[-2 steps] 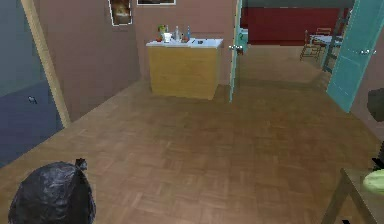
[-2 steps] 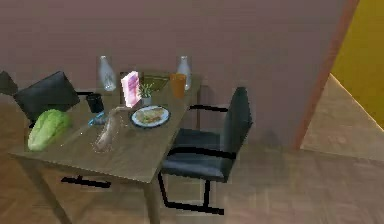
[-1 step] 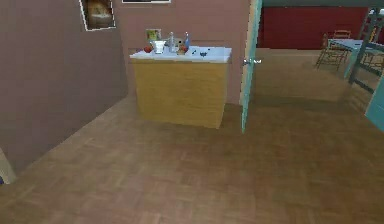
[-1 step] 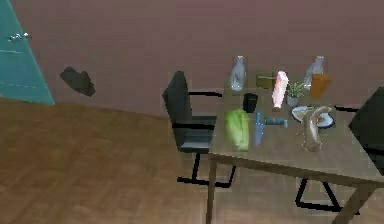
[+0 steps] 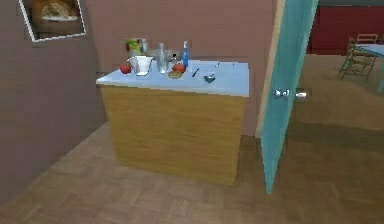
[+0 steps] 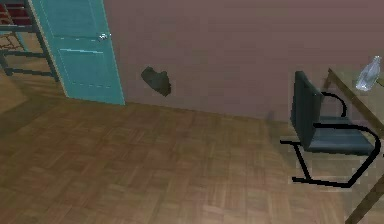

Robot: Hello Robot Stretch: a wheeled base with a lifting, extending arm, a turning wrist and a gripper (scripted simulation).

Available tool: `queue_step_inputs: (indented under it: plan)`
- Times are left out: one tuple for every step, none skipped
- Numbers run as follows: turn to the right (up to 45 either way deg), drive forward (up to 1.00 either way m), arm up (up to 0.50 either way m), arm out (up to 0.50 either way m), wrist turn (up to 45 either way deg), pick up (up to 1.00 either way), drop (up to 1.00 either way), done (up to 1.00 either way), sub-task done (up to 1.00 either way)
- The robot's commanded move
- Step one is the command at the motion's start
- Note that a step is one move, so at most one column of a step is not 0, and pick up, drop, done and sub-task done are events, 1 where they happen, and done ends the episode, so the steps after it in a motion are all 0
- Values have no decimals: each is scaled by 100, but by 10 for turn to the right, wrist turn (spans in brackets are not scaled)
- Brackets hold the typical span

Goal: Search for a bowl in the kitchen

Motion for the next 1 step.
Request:
queue_step_inputs:
  plan:
    - [30, 0, 0, 0, 0, 0, 0, 0, 0]
